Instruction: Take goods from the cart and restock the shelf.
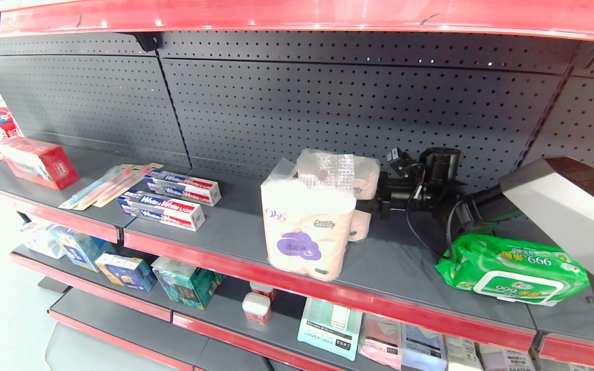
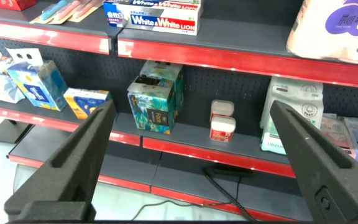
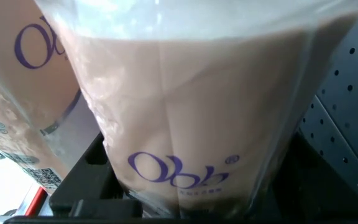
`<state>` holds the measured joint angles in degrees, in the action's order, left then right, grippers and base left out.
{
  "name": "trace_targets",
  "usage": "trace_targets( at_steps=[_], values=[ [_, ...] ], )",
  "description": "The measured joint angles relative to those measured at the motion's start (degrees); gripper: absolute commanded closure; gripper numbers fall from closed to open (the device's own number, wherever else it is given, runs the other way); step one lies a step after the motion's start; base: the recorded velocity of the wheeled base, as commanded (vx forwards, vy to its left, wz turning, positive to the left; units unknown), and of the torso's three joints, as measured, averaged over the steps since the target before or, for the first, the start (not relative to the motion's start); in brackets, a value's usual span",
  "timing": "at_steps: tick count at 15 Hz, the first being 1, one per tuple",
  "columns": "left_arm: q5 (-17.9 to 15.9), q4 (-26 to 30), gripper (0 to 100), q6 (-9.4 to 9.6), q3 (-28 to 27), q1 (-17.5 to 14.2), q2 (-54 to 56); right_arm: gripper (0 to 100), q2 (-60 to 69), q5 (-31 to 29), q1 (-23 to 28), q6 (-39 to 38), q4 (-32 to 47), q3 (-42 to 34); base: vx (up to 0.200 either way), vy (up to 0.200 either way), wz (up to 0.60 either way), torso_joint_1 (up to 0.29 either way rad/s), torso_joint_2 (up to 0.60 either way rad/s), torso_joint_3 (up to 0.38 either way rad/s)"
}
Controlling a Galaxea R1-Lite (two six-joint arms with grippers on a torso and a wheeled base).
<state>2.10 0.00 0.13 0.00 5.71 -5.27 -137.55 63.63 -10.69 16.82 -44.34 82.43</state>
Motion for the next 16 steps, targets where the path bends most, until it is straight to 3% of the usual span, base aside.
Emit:
trace_targets(
  at_steps=[16],
  values=[
    [-0.02, 0.00, 0, 0.00, 0.00, 0.00, 0.00, 100, 0.09, -0.20, -1.07, -0.16, 0.00, 0.15, 0.000, 0.000, 0.00, 0.000, 0.00, 0.000]
  ],
)
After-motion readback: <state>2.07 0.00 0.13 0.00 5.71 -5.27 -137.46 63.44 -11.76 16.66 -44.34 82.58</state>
